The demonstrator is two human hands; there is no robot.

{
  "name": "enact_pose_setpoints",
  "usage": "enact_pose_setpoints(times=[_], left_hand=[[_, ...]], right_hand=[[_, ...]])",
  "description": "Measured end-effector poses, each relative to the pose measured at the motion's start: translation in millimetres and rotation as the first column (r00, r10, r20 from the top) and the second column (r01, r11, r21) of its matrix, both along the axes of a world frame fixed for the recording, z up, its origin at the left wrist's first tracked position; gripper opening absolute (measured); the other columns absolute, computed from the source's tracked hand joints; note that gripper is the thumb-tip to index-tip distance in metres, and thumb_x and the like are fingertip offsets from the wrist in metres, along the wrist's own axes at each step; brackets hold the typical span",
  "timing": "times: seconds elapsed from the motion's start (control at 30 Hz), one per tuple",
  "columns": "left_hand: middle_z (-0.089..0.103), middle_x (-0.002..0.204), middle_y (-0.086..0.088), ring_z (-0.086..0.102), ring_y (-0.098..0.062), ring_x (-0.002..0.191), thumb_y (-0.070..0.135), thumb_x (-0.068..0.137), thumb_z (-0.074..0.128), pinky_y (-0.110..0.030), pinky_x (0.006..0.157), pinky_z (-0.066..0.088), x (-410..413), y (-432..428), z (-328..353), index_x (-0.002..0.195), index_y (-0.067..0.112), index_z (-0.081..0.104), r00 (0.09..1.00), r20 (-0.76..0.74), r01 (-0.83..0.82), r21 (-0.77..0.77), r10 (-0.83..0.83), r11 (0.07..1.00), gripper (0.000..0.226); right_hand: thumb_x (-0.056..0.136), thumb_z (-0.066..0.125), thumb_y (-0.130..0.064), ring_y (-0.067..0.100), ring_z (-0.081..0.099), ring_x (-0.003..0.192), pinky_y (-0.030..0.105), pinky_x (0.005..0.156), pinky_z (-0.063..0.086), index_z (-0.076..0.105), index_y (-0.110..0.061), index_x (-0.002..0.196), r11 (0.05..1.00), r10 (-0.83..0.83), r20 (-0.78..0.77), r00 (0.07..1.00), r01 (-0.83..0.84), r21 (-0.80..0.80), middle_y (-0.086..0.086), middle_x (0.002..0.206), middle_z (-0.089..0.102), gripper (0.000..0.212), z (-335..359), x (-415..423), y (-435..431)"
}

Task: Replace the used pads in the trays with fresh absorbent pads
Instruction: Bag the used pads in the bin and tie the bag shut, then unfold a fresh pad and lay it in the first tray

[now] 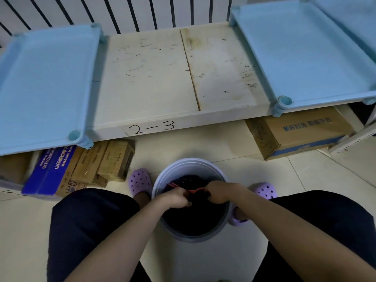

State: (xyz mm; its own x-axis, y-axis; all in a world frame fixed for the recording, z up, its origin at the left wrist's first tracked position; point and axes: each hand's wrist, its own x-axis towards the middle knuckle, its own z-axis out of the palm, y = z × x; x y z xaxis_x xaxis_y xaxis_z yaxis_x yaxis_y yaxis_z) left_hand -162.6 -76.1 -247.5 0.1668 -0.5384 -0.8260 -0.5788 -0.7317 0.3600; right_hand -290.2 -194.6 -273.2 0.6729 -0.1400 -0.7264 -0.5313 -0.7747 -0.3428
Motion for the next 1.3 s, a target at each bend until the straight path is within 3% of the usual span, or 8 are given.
enact_pose_setpoints(times=[0.1,0.23,0.4,0.53,0.73,0.97,1.13,1.3], left_hand=[[0.065,0.114,-0.012,0.061,-0.024,0.102,0.021,0.090,0.055,-0.026,0.080,0.044,8.1,-6.5,9.8,0.108,0.008,0.065,0.993,0.116,0.037,-0.024,-0.034,0.999,0.025],[0.069,0.110,-0.008,0.062,-0.026,0.106,0.017,0.087,0.055,-0.029,0.086,0.047,30.8,-21.0,45.6,0.100,0.013,0.069,0.903,0.360,-0.110,-0.333,0.234,0.936,0.020],[0.071,0.096,0.000,0.065,-0.024,0.095,0.010,0.080,0.049,-0.032,0.083,0.053,40.4,-25.3,107.8,0.074,0.027,0.061,0.804,0.400,-0.113,-0.624,0.441,0.773,0.021],[0.070,0.094,0.006,0.064,-0.018,0.090,0.011,0.082,0.048,-0.030,0.073,0.051,48.1,-6.7,156.7,0.084,0.025,0.068,0.729,0.446,0.028,-0.777,0.519,0.629,0.024],[0.067,0.094,0.000,0.061,-0.025,0.090,0.013,0.083,0.052,-0.029,0.066,0.043,105.6,34.9,227.7,0.090,0.019,0.066,0.552,0.403,0.010,-0.879,0.730,0.477,0.017],[0.060,0.115,-0.006,0.058,-0.028,0.104,0.011,0.079,0.052,-0.034,0.082,0.048,212.6,96.9,253.5,0.105,0.018,0.064,0.495,0.532,-0.180,-0.710,0.687,0.680,0.029],[0.061,0.117,-0.007,0.058,-0.028,0.106,0.009,0.080,0.051,-0.034,0.084,0.050,250.4,123.0,248.5,0.104,0.015,0.064,0.493,0.560,-0.213,-0.664,0.666,0.716,0.029],[0.056,0.119,-0.010,0.053,-0.030,0.110,0.012,0.082,0.052,-0.038,0.085,0.050,277.4,124.9,244.5,0.111,0.012,0.061,0.489,0.588,-0.196,-0.645,0.644,0.739,0.031]], right_hand=[[0.090,0.047,-0.015,0.028,0.060,0.097,0.032,0.085,0.045,0.067,-0.007,0.107,0.999,-0.007,-0.012,1.000,0.008,0.048,0.011,0.108,0.066,0.027,12.4,4.6,-2.2],[0.087,0.049,-0.007,0.029,0.061,0.094,0.028,0.079,0.042,0.069,-0.004,0.087,0.992,-0.122,0.234,0.964,0.126,-0.002,0.013,0.098,0.069,0.020,48.0,13.9,-13.0],[0.087,0.055,-0.009,0.028,0.062,0.092,0.028,0.077,0.043,0.069,-0.003,0.090,0.981,-0.185,0.438,0.880,0.195,0.022,0.014,0.097,0.069,0.015,104.6,17.9,-20.2],[0.092,0.052,-0.017,0.025,0.061,0.074,0.029,0.063,0.040,0.062,-0.004,0.074,0.973,-0.199,0.568,0.798,0.230,0.017,0.004,0.071,0.063,0.024,155.8,33.2,-10.1],[0.092,0.046,-0.016,0.018,0.061,0.078,0.032,0.075,0.052,0.060,-0.016,0.101,0.940,-0.279,0.719,0.636,0.333,0.071,-0.001,0.086,0.061,0.017,229.0,89.5,13.4],[0.090,0.046,-0.020,0.033,0.067,0.080,0.045,0.081,0.055,0.060,-0.001,0.079,0.884,-0.447,0.623,0.642,0.426,0.194,0.018,0.085,0.069,0.026,252.3,195.2,35.8],[0.092,0.047,-0.023,0.021,0.060,0.060,0.024,0.051,0.043,0.054,-0.009,0.074,0.837,-0.544,0.513,0.664,0.473,0.275,0.009,0.070,0.061,0.024,243.3,255.4,61.8],[0.085,0.053,-0.013,0.021,0.057,0.062,0.027,0.053,0.048,0.048,-0.012,0.060,0.783,-0.619,0.515,0.593,0.519,0.343,0.006,0.068,0.058,0.025,232.3,281.3,62.1]])
